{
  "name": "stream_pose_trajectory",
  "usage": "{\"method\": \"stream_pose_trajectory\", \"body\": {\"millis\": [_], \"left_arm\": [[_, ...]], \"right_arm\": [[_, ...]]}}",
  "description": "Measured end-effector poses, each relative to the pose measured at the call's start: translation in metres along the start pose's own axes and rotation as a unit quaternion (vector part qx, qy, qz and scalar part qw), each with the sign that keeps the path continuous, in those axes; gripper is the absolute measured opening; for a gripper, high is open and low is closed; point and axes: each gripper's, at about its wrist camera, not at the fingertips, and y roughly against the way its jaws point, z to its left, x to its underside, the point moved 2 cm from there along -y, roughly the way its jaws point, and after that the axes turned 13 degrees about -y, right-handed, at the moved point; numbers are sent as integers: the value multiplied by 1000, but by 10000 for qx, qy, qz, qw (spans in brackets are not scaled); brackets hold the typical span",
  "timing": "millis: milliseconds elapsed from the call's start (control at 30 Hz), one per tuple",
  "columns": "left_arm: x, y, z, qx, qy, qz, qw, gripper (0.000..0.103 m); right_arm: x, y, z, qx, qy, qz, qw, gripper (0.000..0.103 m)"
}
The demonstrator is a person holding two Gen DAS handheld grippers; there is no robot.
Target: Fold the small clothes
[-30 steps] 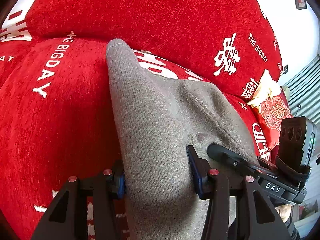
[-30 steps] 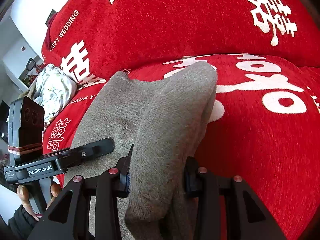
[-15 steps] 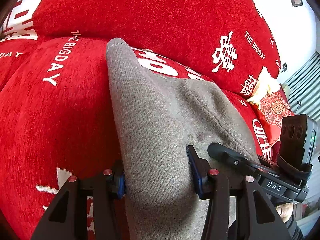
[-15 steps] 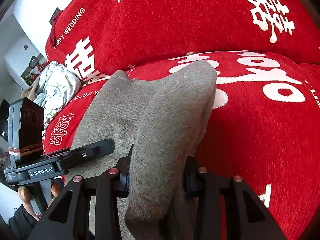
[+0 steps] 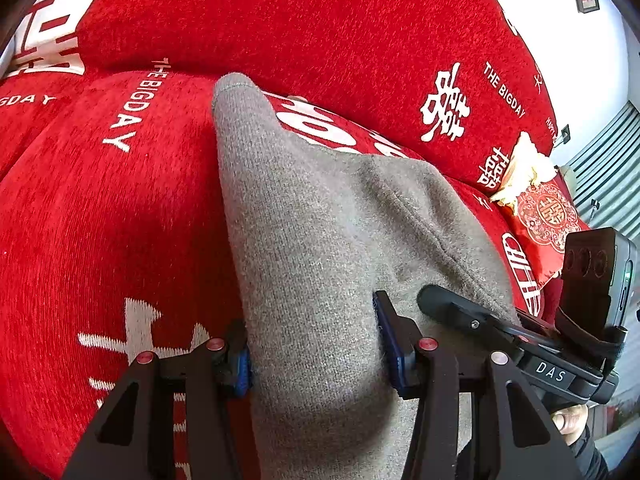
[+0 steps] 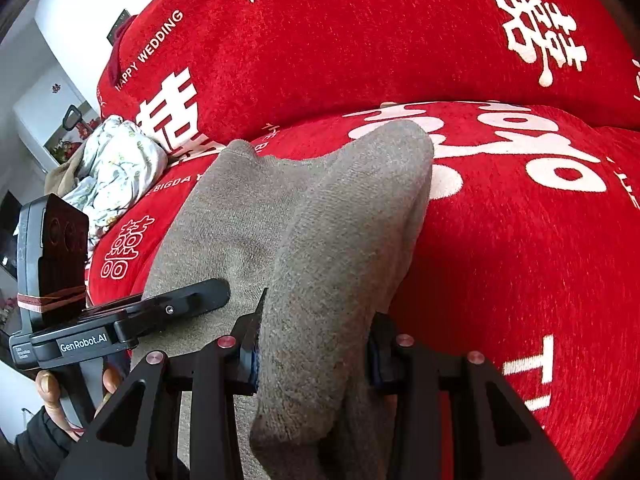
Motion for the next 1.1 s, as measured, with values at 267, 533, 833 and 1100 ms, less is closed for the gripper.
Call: {"method": "stream_pose_trajectory", "body": {"millis": [267, 533, 833, 1100], "left_arm": [[11, 0, 12, -174, 243, 78, 9995, 76], [11, 32, 24, -711, 542, -251, 9957, 80], [-6, 6, 0, -2162, -424, 226, 9752, 80], [-1, 10, -8, -2269, -618, 41, 9719, 83]], "right_arm": [[6, -3, -7, 138, 24, -47, 9999, 58], [7, 26, -7, 431, 259, -589, 9970, 71], [9, 14, 22, 48, 792, -361, 9962, 71], [14, 12, 14, 246, 744, -318, 9964, 72]]}}
